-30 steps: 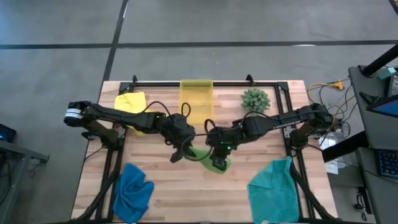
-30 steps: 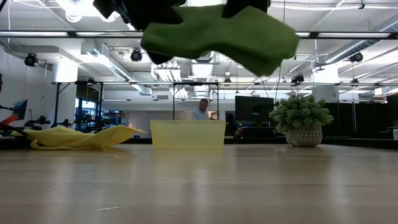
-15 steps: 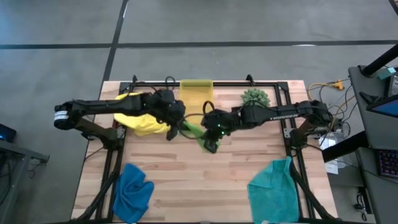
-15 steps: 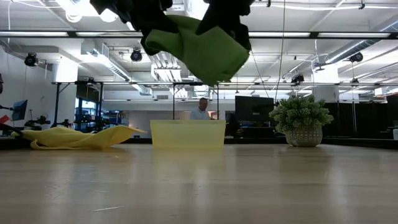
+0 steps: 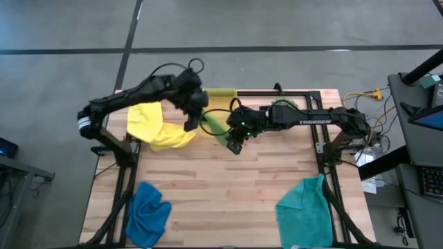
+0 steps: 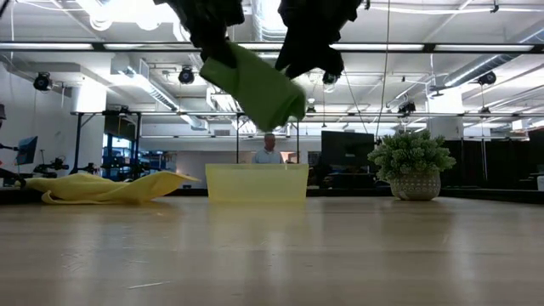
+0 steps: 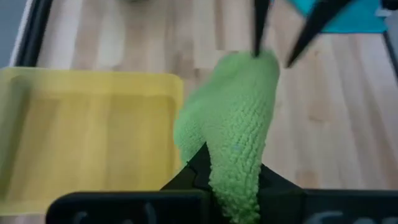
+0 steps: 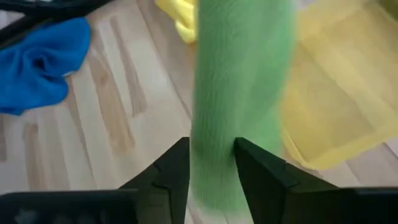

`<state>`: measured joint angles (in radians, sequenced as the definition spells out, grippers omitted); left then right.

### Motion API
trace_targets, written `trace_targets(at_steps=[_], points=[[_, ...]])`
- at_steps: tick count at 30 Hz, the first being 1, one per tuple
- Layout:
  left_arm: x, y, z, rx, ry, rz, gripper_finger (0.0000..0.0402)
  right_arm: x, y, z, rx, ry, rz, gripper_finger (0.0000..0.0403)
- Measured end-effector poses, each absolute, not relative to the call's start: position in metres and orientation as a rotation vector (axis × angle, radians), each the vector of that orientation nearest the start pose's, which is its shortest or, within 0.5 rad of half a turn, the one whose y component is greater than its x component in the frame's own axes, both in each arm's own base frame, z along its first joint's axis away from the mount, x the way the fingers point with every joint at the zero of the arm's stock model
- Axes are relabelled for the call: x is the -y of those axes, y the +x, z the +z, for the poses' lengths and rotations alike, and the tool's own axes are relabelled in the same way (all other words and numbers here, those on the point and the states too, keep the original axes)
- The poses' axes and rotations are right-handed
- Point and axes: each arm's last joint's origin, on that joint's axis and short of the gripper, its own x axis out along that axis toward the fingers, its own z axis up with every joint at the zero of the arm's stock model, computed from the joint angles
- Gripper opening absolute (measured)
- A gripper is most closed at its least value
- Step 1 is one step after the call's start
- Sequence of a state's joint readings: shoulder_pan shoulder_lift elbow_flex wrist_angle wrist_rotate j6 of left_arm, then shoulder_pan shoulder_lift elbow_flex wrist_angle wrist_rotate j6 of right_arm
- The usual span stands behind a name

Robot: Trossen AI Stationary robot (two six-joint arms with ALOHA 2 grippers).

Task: Fold microfiber towels
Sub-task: Put the green microfiber cloth into the yellow bin

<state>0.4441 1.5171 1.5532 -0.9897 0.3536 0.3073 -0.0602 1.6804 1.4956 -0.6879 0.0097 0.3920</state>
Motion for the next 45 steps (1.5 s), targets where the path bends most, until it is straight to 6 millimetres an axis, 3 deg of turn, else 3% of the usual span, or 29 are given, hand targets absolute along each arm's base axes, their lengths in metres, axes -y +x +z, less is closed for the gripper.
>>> trace_targets(at_steps=[8,16,22,26,28,31,38,45], points=[[-0.163,0.306,0.366,-1.008,-0.015,0.033,0.0002,0.021,0.354,0.305,-0.912,0.326,-0.236,0.0121],[-0.208,0.325,0.347,-1.125,0.033,0.132,0.0002,0.020,0.338,0.320,-0.920,0.290,-0.219,0.0102],[-0.241,0.318,0.337,-1.199,0.031,0.265,0.0002,0.020,0.309,0.341,-0.843,0.250,-0.258,0.0087],[-0.268,0.304,0.342,-1.281,0.150,0.488,0.0002,0.021,0.285,0.352,-0.782,0.221,-0.311,0.0078],[-0.277,0.297,0.343,-1.291,0.107,0.586,0.0002,0.022,0.274,0.355,-0.755,0.211,-0.338,0.0075],[-0.277,0.295,0.337,-1.301,0.030,0.621,0.0002,0.022,0.256,0.359,-0.714,0.210,-0.368,0.0071],[-0.251,0.326,0.301,-1.317,0.069,0.528,0.0002,0.023,0.228,0.359,-0.645,0.267,-0.433,0.0069],[-0.239,0.341,0.310,-1.222,0.074,0.441,0.0002,0.021,0.219,0.352,-0.632,0.336,-0.452,0.0068]])
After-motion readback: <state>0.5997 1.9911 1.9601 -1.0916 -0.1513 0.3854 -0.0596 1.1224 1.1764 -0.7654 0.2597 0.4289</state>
